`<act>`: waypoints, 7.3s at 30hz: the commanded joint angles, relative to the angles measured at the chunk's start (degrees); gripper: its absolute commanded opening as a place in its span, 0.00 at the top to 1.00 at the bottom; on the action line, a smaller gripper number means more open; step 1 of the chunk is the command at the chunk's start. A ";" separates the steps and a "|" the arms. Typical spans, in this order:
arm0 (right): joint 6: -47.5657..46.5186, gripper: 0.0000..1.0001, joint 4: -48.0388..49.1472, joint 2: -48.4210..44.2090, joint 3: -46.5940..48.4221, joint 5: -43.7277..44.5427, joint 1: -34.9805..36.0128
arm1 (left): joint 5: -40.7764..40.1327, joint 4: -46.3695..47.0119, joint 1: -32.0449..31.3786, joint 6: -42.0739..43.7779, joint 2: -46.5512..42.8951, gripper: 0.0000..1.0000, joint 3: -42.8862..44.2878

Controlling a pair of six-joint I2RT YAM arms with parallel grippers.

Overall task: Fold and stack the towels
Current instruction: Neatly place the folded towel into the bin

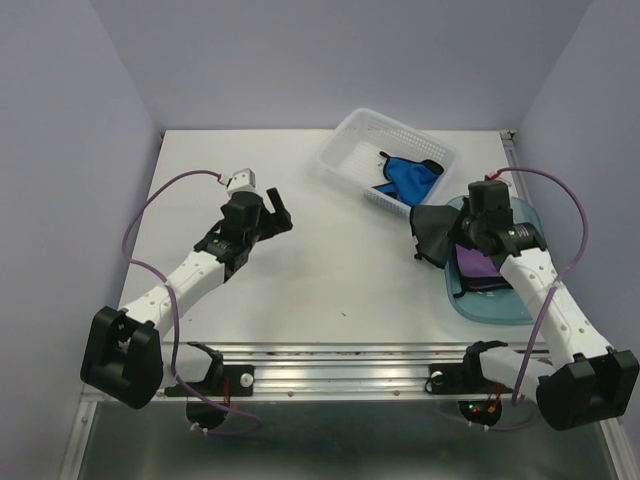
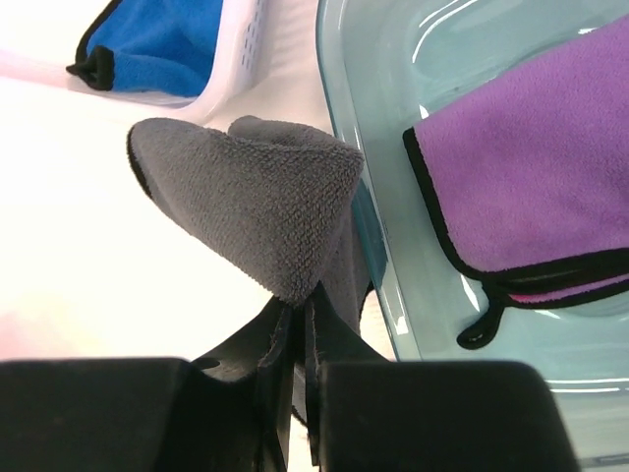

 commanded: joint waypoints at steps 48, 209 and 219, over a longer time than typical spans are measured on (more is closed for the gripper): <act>-14.75 0.99 -5.52 8.98 3.61 3.17 -10.22 | 5.25 4.53 2.03 2.73 4.27 0.01 0.97; -21.52 0.26 -2.44 21.38 11.43 15.87 -15.84 | 9.82 5.93 3.44 3.43 6.65 0.01 0.88; -18.71 0.71 6.52 16.62 4.41 -3.41 -15.75 | 9.74 5.93 3.44 3.26 5.59 0.01 0.45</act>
